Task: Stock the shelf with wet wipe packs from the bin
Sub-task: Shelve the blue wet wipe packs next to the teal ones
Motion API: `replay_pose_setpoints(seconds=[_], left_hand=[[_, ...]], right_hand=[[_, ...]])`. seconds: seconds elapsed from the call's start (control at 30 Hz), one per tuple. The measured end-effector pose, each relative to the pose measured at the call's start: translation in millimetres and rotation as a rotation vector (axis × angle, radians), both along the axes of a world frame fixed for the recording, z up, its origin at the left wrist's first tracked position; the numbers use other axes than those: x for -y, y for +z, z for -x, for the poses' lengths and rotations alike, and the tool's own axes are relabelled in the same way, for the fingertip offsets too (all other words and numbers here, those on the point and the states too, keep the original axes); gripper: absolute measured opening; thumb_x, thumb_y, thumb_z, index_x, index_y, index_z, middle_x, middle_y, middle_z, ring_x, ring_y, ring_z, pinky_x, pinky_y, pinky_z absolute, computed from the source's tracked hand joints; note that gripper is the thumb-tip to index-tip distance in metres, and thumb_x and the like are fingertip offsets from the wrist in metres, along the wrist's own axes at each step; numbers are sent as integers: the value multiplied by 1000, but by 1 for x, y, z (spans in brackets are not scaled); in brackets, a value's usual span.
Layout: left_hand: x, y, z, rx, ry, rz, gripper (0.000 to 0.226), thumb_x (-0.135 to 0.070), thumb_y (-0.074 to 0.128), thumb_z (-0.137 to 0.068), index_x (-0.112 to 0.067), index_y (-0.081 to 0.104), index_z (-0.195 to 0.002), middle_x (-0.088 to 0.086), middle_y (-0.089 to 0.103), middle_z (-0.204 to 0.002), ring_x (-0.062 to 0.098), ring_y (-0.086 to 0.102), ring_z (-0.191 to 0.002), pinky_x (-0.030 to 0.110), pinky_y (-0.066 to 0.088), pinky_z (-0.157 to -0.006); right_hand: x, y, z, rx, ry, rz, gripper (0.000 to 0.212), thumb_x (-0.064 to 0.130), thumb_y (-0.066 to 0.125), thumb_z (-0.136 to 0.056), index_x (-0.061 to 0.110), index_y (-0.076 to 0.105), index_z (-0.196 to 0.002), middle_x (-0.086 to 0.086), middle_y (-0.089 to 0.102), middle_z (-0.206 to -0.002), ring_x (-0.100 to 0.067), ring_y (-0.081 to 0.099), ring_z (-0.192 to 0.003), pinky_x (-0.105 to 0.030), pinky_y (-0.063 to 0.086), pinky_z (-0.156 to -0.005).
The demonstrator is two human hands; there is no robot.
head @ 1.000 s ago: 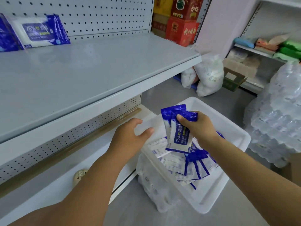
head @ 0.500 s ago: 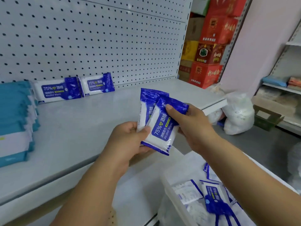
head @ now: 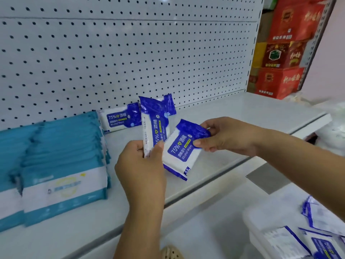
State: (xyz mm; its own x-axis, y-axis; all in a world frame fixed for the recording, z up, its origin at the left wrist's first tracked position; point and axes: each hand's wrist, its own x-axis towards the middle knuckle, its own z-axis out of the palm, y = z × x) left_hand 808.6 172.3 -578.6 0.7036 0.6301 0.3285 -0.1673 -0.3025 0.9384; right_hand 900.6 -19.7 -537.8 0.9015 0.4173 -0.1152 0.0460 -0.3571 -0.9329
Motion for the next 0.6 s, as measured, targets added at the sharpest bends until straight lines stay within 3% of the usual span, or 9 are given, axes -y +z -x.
replay_pose_setpoints(seconds=[0.07, 0.1, 0.2, 0.3, 0.47, 0.53, 0.6], left_hand=[[-5, -5, -1, 61, 94, -8, 14, -24, 78, -85, -21, 64, -82, -8, 73, -83, -4, 65, -64, 11, 48, -56], [-8, -7, -2, 98, 142, 4, 13, -25, 77, -86, -22, 65, -84, -7, 73, -84, -2, 66, -67, 14, 52, -62], [-16, -6, -3, 205, 233, 75, 15, -30, 75, -88, -28, 61, -84, -10, 74, -86, 11, 72, -74, 41, 61, -71], [-27, 6, 2, 249, 315, 65, 18, -32, 75, -88, -24, 60, -82, -12, 73, -79, 13, 72, -69, 42, 61, -67], [-46, 19, 8, 340, 440, 43, 19, -32, 74, -89, -28, 57, -82, -17, 71, -77, 8, 72, -71, 42, 61, -66], [-50, 17, 11, 401, 483, 126, 16, -29, 73, -90, -27, 59, -86, -17, 73, -81, 9, 74, -75, 40, 62, -67], [-51, 16, 14, 491, 480, 275, 14, -23, 73, -90, -15, 62, -93, -9, 76, -88, 10, 75, -78, 33, 62, -67]], right_hand=[[-11, -11, -15, -78, 31, -110, 35, 11, 77, -83, 6, 65, -116, -16, 72, -117, -20, 67, -99, -26, 59, -78], [-18, -16, -22, -107, 29, -175, 33, 8, 74, -85, 5, 65, -117, -16, 72, -118, -20, 68, -101, -26, 60, -79], [-40, -25, -49, -145, -46, -359, 31, 2, 70, -89, 3, 65, -119, -16, 72, -120, -21, 71, -100, -25, 61, -75], [-72, -23, -67, -139, -29, -470, 33, 0, 69, -89, -2, 64, -121, -15, 71, -120, -20, 71, -100, -24, 60, -77], [-140, -19, -84, 52, -80, -376, 25, -1, 71, -88, -5, 64, -112, -18, 71, -114, -22, 72, -90, -25, 62, -74], [-167, -19, -93, 143, -116, -325, 28, 1, 72, -89, -8, 62, -112, -19, 69, -113, -24, 73, -85, -26, 62, -72], [-189, -23, -102, 212, -150, -291, 24, 5, 74, -89, -7, 59, -105, -18, 69, -107, -27, 72, -84, -31, 63, -73]])
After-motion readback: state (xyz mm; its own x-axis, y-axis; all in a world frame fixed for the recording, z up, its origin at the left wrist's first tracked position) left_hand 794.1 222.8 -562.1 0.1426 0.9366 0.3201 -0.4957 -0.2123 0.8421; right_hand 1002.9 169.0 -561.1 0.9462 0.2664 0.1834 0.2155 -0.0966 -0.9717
